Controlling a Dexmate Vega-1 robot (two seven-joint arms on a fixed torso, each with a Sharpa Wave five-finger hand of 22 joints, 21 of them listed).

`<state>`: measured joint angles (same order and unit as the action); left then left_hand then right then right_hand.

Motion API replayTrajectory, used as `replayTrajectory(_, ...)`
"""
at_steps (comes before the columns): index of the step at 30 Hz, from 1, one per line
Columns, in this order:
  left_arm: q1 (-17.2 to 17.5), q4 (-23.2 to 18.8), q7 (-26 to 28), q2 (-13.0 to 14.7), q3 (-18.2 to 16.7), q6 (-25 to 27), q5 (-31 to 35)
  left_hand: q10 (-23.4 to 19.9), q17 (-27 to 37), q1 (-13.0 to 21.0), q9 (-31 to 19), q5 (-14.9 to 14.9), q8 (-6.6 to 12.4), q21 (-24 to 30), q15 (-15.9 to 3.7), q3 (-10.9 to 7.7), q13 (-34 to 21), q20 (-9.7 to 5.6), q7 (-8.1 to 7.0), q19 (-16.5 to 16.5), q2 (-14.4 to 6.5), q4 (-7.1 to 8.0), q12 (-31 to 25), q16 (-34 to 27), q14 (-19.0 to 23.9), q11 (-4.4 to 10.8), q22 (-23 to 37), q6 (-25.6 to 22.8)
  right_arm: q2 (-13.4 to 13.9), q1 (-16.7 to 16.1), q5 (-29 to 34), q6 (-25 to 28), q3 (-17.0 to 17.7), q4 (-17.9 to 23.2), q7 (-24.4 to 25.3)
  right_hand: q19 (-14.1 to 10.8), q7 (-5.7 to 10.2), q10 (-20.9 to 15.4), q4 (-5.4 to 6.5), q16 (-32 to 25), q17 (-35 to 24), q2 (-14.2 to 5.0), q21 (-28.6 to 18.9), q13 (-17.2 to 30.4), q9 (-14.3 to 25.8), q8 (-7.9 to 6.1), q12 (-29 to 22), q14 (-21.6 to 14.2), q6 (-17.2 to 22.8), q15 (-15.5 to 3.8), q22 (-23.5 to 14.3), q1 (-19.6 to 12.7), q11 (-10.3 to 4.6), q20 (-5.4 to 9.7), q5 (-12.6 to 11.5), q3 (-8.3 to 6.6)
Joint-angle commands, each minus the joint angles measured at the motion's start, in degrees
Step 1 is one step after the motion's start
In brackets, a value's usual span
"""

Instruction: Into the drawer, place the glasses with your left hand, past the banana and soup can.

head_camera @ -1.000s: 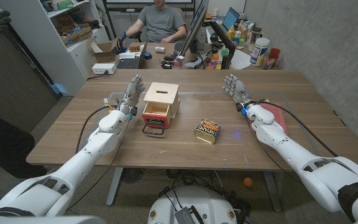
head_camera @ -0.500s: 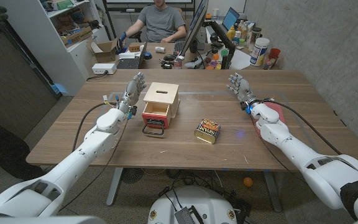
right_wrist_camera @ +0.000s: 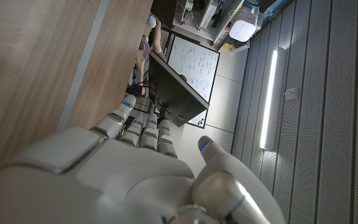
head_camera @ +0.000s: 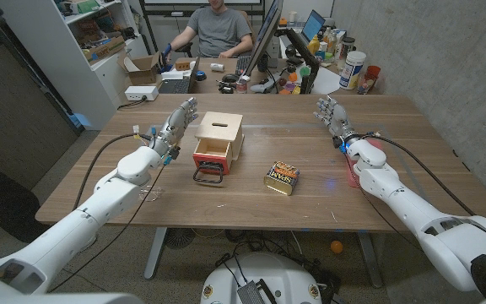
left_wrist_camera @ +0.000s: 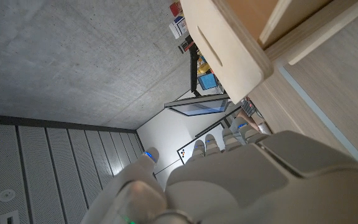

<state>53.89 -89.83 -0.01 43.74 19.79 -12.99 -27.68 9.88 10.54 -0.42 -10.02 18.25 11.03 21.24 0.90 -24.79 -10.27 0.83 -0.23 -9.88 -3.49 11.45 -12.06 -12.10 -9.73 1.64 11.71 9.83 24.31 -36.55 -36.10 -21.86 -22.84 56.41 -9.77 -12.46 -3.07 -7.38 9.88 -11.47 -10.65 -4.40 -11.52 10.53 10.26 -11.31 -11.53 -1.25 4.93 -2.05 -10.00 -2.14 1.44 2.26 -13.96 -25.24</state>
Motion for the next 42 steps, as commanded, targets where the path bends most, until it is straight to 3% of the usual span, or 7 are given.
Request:
replayTrajectory(1, 4.9, -5.6, -0.6, 6.8, -3.5, -3.1, 3.4, 4.3, 0.0, 0.5, -0.1, 0.4, 0.79, 1.0, 0.28, 0.13, -0.3, 1.00, -0.55, -1.0, -6.9, -0.42, -0.9, -0.6, -4.9, 0.57, 0.0, 4.8, 1.1, -2.3, 0.2, 0.9, 0.5, 4.3, 2.7, -0.4, -0.06, -0.8, -0.24, -0.2, -0.1, -4.59, -0.5, 0.3, 0.2, -0.20, -0.3, -0.4, 0.7, 0.05, -0.1, 0.3, 0.04, 1.44, -0.1, -0.33)
replayTrajectory(15, 7.1, -7.9, -2.7, 12.7, -6.6, -4.9, 7.5, -0.7, -0.2, 1.7, -0.3, 0.4, 1.43, 1.5, 0.61, -0.58, -0.3, 2.57, -1.25, 1.4, -6.4, -1.22, -2.0, -0.7, -0.4, 0.66, -0.5, -0.3, 2.0, -4.8, 0.8, 1.9, 1.0, 8.5, 6.7, -0.5, 0.00, -1.0, -0.29, -0.1, -0.1, -4.50, -0.5, 0.3, 0.2, -0.24, -0.3, -0.6, 1.0, 0.17, -0.1, 0.3, 0.19, 1.41, -0.1, -0.37)
replayTrajectory(23, 10.5, -11.6, -4.7, 18.0, -10.4, -5.6, 8.4, -1.6, -0.3, 2.2, -0.3, 0.3, 1.26, 1.5, 0.37, -0.86, -0.4, 2.77, -1.72, 1.7, -6.1, -1.70, -2.1, -0.4, -0.1, 0.90, -0.6, -0.6, 2.2, -5.5, 0.9, 2.4, 1.3, 9.4, 8.3, -0.5, -0.09, -1.2, -0.31, -0.1, -0.1, -4.47, -0.5, 0.3, 0.3, -0.25, -0.3, -0.7, 1.2, 0.19, -0.1, 0.3, 0.18, 1.37, -0.1, -0.39)
replayTrajectory(34, 18.9, -18.0, -4.7, 23.1, -19.0, -6.3, 12.6, -1.5, -0.4, 3.4, -0.3, 0.1, 0.55, 1.2, 0.08, -1.17, -0.5, 2.76, -2.64, 1.9, -4.9, -2.95, -1.7, 0.2, 0.2, 1.14, -0.8, 0.1, 2.6, -6.4, 1.5, 2.6, 1.5, 11.9, 10.3, -0.5, -0.12, -1.4, -0.31, 0.0, -0.1, -4.42, -0.5, 0.3, 0.3, -0.18, -0.3, -0.8, 1.2, 0.22, -0.1, 0.3, 0.32, 1.34, 0.0, -0.40)
replayTrajectory(42, 27.7, -24.0, -7.9, 24.4, -28.9, -2.4, 17.4, -1.4, -0.5, 4.1, -0.3, -0.2, -0.02, 1.0, -0.06, -1.28, -0.5, 2.63, -3.45, 1.9, -4.3, -3.54, -1.4, 0.5, 0.3, 1.44, -0.9, 1.2, 1.9, -6.5, 1.6, 2.2, 1.4, 11.9, 10.9, -0.6, -0.16, -1.4, -0.32, 0.0, -0.1, -4.39, -0.4, 0.3, 0.3, -0.12, -0.2, -0.8, 1.2, 0.22, -0.1, 0.3, 0.29, 1.31, 0.0, -0.41)
